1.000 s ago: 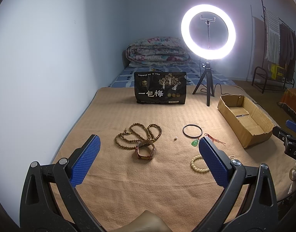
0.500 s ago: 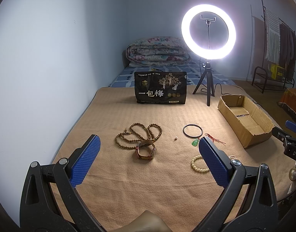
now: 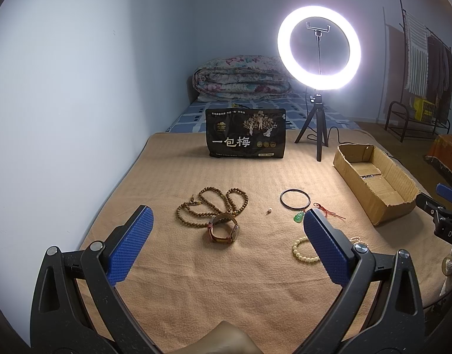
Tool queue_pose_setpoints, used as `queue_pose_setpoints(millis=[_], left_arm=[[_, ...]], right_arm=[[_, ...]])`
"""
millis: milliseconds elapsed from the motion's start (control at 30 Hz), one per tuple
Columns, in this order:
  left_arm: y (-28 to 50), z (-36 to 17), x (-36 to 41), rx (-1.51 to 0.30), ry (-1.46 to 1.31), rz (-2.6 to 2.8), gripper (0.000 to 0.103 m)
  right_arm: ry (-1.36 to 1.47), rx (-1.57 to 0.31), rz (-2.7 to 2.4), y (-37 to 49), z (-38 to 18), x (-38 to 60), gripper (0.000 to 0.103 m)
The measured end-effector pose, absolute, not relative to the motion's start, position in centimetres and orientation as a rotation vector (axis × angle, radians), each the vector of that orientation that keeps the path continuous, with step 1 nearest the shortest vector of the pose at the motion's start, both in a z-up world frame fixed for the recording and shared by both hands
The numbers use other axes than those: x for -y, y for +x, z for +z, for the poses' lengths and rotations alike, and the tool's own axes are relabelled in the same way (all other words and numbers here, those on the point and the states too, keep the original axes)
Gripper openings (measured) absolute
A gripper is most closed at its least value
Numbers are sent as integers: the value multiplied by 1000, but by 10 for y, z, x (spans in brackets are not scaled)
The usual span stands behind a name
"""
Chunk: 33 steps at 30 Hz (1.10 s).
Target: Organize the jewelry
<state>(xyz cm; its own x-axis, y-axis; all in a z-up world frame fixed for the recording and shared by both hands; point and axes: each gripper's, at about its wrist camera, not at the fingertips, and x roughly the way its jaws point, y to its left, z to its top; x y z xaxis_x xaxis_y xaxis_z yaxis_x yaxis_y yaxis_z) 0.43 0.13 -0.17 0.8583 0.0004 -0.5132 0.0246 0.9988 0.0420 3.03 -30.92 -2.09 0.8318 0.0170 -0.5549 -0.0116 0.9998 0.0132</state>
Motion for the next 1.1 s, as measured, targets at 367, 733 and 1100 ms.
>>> queue_pose_setpoints(millis=[367, 733, 1100], left_arm=[[4, -4, -2, -542, 47, -10, 103], [13, -14, -15, -570, 53, 4, 103], [27, -38, -22, -683, 57, -48, 103]], right_arm=[[13, -595, 20, 31, -23, 308, 80], [11, -614, 39, 36, -25, 305, 80], [-8, -761, 126, 51, -56, 301, 80]])
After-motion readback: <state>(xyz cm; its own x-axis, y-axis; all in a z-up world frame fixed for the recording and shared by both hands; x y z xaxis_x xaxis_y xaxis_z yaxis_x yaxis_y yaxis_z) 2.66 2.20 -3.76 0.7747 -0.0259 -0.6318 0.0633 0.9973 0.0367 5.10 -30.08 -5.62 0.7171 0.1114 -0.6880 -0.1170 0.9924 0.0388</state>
